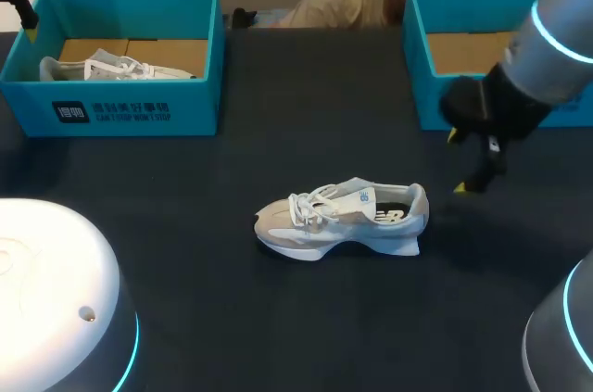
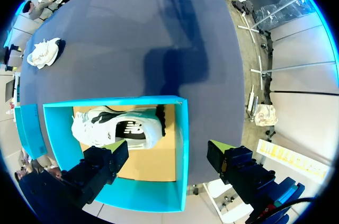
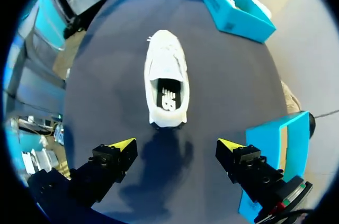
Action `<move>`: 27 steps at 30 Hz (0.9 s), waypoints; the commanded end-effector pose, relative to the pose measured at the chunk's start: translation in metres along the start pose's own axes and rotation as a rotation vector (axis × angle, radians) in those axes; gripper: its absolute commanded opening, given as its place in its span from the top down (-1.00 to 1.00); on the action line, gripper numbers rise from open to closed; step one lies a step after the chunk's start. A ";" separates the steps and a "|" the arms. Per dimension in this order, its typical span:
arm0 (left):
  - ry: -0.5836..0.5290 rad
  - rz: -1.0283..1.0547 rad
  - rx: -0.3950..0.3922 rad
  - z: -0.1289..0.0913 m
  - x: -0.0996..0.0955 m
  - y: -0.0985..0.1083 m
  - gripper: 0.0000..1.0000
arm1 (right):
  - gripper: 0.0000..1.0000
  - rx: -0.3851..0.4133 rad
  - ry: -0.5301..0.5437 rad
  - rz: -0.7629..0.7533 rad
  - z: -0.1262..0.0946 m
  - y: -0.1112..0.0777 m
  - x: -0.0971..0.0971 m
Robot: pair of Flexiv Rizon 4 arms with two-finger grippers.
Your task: Take the shoe out of the shoebox, open the shoe tongue, remove and reinsert the insole, then place the shoe into the shoebox
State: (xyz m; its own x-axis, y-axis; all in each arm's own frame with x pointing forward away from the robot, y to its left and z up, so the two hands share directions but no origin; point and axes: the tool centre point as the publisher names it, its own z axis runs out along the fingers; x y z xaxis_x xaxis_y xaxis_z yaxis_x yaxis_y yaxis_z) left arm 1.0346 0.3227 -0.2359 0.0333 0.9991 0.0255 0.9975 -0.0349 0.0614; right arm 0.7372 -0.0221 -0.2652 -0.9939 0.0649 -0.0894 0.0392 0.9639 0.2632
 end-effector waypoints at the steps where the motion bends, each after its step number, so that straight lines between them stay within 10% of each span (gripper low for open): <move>1: 0.002 0.001 -0.004 -0.001 0.000 -0.002 -1.00 | -1.00 -0.292 0.021 0.000 0.012 -0.010 -0.001; 15: 0.002 0.001 -0.004 -0.001 0.000 -0.002 -1.00 | -1.00 -0.514 0.024 -0.037 0.034 -0.025 0.006; 27: 0.002 0.001 -0.004 -0.001 0.000 -0.002 -1.00 | -1.00 -0.514 0.024 -0.052 0.036 -0.026 0.008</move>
State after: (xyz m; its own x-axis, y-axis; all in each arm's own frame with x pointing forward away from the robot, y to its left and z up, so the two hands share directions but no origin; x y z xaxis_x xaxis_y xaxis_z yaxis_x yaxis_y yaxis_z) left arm 1.0346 0.3228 -0.2359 0.0333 0.9991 0.0255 0.9975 -0.0348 0.0614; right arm 0.7334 -0.0365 -0.3053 -0.9958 0.0061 -0.0911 -0.0589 0.7196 0.6918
